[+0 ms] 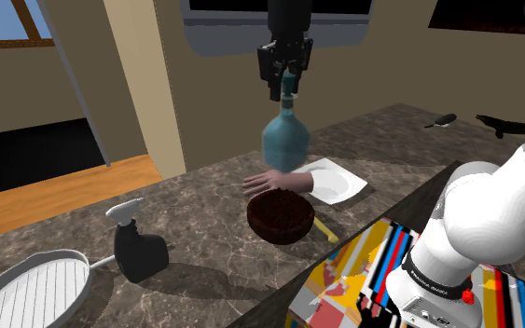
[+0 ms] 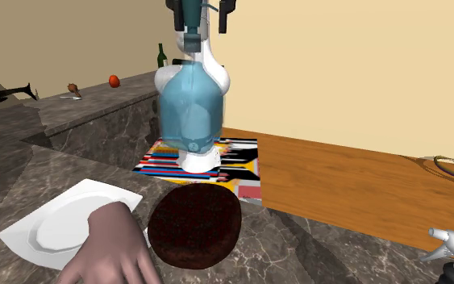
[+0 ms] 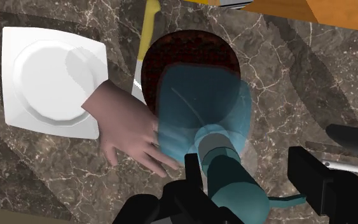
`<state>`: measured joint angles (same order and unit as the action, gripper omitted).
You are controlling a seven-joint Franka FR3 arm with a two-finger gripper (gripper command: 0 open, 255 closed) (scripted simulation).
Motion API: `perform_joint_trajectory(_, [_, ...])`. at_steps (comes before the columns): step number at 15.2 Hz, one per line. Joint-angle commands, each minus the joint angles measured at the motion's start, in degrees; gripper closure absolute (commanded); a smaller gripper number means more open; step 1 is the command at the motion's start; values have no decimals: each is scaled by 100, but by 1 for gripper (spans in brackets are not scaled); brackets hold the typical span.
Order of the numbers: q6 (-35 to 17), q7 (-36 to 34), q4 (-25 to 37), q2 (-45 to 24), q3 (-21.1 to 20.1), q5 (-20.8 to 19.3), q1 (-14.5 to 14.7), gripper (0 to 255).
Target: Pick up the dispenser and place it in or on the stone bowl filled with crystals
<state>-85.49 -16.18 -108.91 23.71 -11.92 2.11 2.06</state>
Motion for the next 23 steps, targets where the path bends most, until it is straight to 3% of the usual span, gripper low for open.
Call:
perform_joint_trajectory(1, [80, 174, -63, 141, 129, -23, -37, 255])
perform_joint_trajectory(23, [-1583, 163, -2042, 459, 75, 59, 22, 255])
